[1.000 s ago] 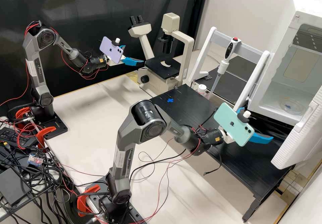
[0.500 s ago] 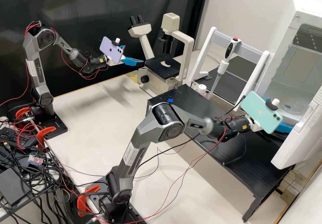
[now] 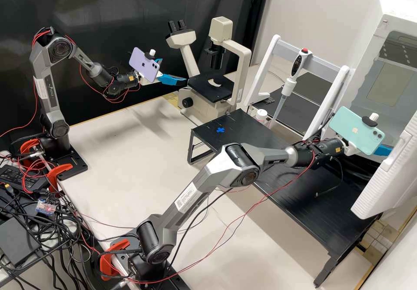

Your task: Move the petri dish to the microscope

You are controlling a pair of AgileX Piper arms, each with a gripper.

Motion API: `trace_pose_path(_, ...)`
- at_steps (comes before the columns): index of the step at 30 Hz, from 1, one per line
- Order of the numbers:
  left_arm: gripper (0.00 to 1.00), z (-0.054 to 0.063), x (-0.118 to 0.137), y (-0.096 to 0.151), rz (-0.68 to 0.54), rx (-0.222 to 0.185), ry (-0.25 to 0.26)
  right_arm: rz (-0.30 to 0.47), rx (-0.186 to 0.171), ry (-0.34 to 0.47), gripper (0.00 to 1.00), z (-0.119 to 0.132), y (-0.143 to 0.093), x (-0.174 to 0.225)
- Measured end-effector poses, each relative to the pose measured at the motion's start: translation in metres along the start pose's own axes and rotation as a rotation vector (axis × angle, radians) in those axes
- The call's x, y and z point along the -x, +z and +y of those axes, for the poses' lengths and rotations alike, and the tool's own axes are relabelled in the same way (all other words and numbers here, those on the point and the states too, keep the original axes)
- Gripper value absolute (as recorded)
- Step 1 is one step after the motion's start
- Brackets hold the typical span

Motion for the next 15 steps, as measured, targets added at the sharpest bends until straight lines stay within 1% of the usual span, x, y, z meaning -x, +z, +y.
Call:
trace_pose_path(5,1.0,0.0,0.0,0.0,-0.001,0.0,0.004,-0.009,0.007,-0.025,1.0,-0.009,0.005,-0.011)
trace_pose_path(10,1.0,0.0,0.0,0.0,-0.001,0.0,0.004,0.005,0.021,-0.036,1.0,-0.013,0.006,-0.018)
trace_pose_path(14,1.0,0.0,0.0,0.0,-0.001,0.0,0.004,0.014,0.015,-0.039,1.0,-0.017,0.008,-0.022)
trace_pose_path(15,1.0,0.0,0.0,0.0,-0.001,0.0,0.004,0.016,0.012,-0.039,0.0,-0.016,0.008,-0.022)
